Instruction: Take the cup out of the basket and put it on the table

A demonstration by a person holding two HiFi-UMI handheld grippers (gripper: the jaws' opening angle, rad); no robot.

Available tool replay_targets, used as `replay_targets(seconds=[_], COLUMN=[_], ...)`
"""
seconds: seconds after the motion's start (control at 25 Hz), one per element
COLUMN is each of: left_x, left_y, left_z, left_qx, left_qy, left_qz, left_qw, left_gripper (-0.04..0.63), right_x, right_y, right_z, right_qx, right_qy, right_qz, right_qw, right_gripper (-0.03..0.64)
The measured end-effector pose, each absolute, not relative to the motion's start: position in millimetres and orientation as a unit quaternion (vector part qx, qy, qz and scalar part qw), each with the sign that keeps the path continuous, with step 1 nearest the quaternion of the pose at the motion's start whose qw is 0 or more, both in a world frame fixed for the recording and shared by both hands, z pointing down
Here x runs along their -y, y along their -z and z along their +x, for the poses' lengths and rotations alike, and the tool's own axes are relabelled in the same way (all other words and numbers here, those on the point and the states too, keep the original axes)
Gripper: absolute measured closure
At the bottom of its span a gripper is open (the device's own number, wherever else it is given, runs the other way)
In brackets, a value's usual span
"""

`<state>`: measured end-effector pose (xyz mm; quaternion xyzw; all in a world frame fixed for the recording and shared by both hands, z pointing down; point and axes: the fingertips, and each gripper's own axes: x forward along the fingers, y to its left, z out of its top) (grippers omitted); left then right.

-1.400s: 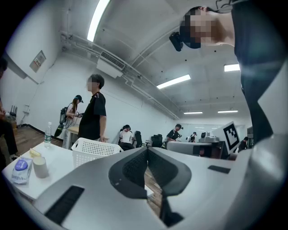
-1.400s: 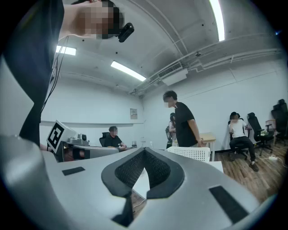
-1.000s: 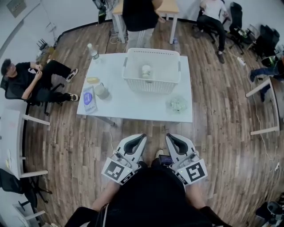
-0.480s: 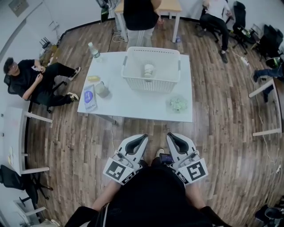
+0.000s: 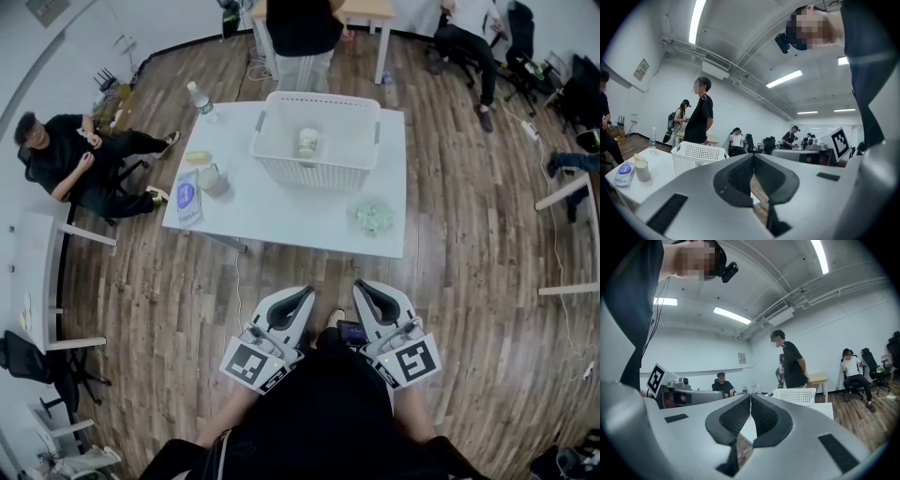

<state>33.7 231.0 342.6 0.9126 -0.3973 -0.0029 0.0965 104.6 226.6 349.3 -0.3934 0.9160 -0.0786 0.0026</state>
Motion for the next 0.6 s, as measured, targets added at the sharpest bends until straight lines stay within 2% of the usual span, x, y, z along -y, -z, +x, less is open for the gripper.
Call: replay_targets(seconds=[0.6], left_x=[-190], left_y=[-358], left_z=[25], left_qx=[0.39], left_qy=[0.002], left_qz=[0.915], left_qw=[0.106], left_gripper=[0.584], right_x=[-191], right_y=[-355], right_z=[93], right_qx=[-0.911], right_qy=[0.079], right_qz=[-0.405], right_qw=[-0.013], right_gripper=[0.591])
